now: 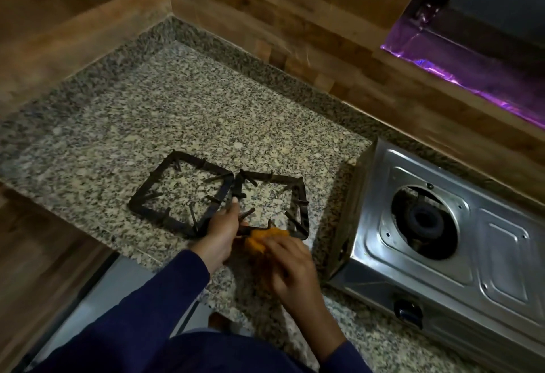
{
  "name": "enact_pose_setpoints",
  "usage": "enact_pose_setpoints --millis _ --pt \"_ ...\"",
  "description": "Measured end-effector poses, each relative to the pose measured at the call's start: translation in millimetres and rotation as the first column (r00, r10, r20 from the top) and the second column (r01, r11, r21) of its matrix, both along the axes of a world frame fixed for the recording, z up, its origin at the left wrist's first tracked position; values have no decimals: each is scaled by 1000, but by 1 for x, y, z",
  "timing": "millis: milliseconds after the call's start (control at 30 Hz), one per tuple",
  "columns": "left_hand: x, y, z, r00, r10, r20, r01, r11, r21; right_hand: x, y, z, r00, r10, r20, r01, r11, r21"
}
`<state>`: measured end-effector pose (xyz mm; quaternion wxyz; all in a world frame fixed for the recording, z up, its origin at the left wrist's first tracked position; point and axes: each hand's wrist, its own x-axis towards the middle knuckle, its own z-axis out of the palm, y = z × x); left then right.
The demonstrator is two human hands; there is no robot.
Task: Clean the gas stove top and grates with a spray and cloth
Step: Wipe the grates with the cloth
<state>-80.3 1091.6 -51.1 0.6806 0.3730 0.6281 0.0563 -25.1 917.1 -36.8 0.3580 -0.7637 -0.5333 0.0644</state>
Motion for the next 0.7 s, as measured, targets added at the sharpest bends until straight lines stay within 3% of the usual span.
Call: enact_pose_setpoints --millis 100,200,267,367,467,533,633,700 --pt "4 0 -1 999 -2 -35 4 998 62 13 -4 4 974 -227 26 227 974 7" --pt "6 -2 0 999 40 -9 -40 999 29 25 3 3 981 -185 59 192 968 -164" --pt "7 -1 1 997 61 49 -63 997 50 26 5 10 972 -229 -50 213 952 -219" --pt "10 7 5 995 55 87 -62 995 82 31 7 33 895 -380 -236 363 925 -114" --pt "11 13 10 995 21 102 -33 993 118 52 12 43 873 -463 -152 468 884 -1" --pt "6 15 13 994 8 112 -24 990 139 67 20 44 905 -417 -84 405 905 -126" --pt "-6 21 16 991 -31 133 -5 966 260 82 32 54 951 -282 -127 201 875 -440" --pt "-15 27 18 986 -50 161 -6 945 326 92 35 66 923 -323 -208 194 860 -473"
